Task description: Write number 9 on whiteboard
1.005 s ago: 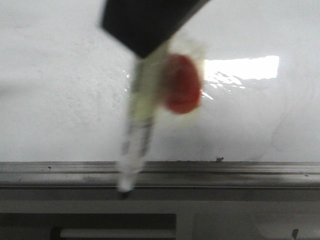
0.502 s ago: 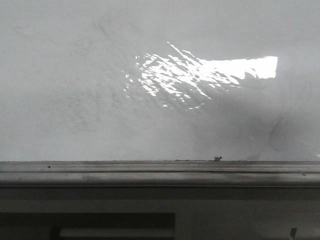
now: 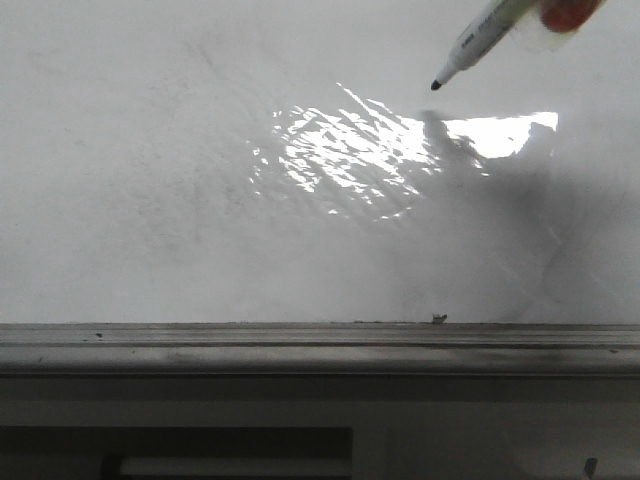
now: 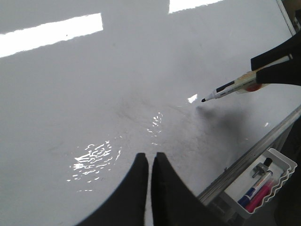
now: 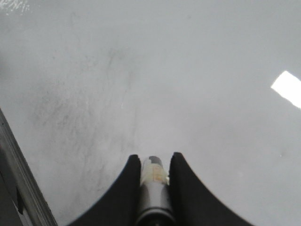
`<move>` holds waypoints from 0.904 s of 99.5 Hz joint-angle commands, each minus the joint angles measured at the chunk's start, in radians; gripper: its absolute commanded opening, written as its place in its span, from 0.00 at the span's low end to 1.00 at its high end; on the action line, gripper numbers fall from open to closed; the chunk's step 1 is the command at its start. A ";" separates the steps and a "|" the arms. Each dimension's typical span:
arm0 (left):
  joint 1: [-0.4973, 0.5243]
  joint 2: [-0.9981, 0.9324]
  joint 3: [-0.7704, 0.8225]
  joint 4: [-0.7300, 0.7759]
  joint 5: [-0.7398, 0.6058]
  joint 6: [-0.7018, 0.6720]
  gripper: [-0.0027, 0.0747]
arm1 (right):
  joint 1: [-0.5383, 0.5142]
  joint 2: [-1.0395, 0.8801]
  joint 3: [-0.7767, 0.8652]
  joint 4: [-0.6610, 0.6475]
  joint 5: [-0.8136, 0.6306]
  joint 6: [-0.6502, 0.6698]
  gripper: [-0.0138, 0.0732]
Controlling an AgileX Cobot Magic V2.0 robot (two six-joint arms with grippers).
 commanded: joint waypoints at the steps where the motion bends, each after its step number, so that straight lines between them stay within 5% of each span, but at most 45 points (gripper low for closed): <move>1: -0.001 0.006 -0.024 -0.047 -0.050 -0.011 0.01 | -0.022 0.024 -0.037 -0.008 -0.080 0.014 0.12; 36: -0.001 0.006 -0.016 -0.037 -0.053 -0.009 0.01 | -0.043 0.115 -0.037 0.040 -0.079 0.047 0.12; 63: -0.001 0.006 -0.014 -0.033 -0.051 -0.009 0.01 | -0.019 0.087 -0.037 0.045 0.149 0.047 0.09; 90: -0.001 0.006 -0.014 -0.033 -0.051 -0.009 0.01 | -0.045 0.063 -0.054 0.020 0.079 0.047 0.09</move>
